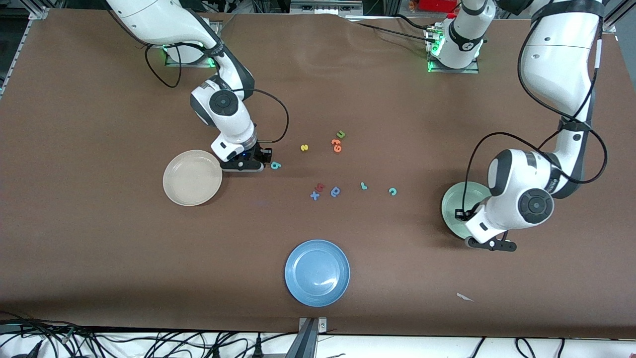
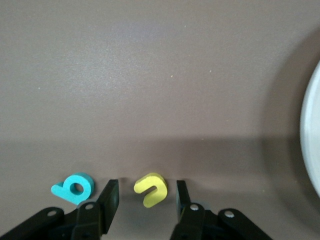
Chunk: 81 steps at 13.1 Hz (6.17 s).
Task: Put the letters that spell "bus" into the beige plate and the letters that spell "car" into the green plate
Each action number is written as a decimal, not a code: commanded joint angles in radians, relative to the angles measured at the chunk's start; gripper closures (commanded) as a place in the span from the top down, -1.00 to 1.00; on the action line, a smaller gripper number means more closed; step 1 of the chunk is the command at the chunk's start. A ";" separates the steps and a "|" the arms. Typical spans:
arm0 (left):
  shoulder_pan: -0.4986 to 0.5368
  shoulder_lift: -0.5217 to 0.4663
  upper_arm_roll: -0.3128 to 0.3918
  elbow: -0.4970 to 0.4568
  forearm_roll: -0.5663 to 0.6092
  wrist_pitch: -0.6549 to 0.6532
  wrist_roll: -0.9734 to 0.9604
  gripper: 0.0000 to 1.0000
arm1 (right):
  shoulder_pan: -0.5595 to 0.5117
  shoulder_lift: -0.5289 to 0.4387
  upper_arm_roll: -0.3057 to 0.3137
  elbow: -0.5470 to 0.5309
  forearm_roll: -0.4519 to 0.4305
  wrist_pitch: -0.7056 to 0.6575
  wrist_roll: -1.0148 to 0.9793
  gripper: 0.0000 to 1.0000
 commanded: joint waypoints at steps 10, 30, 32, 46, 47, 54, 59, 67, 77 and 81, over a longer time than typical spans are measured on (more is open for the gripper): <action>-0.123 -0.058 -0.105 -0.110 -0.066 0.086 -0.529 1.00 | -0.004 0.005 -0.003 -0.033 -0.029 0.047 0.017 -0.53; -0.245 -0.113 -0.131 -0.380 0.043 0.378 -0.741 0.26 | -0.252 -0.204 -0.003 -0.033 -0.020 -0.196 -0.468 0.97; -0.250 -0.106 -0.131 -0.377 0.043 0.379 -0.747 0.19 | -0.251 -0.195 0.001 -0.032 -0.014 -0.196 -0.437 0.91; -0.242 -0.078 -0.131 -0.357 0.043 0.379 -0.744 -0.66 | 0.042 0.029 0.075 0.109 -0.014 -0.059 0.175 0.93; -0.239 -0.081 -0.130 -0.339 0.043 0.367 -0.736 -0.69 | 0.048 0.036 0.067 0.109 -0.016 -0.055 0.175 0.91; -0.088 -0.090 -0.120 -0.129 0.044 -0.003 -0.387 -0.75 | 0.050 0.074 0.052 0.108 -0.040 0.010 0.173 0.58; 0.074 -0.083 -0.117 -0.126 0.165 -0.009 -0.066 -0.75 | 0.051 0.086 0.046 0.103 -0.057 0.030 0.175 0.29; 0.045 -0.066 -0.128 -0.098 0.032 -0.004 -0.143 1.00 | 0.052 0.099 0.044 0.102 -0.077 0.043 0.173 -0.06; -0.239 -0.069 -0.168 -0.193 -0.023 0.232 -0.820 1.00 | 0.050 0.082 0.030 0.097 -0.101 0.051 0.163 -1.00; -0.297 -0.034 -0.168 -0.183 -0.023 0.253 -0.978 0.93 | 0.041 -0.006 0.026 0.097 -0.098 -0.076 0.124 -1.00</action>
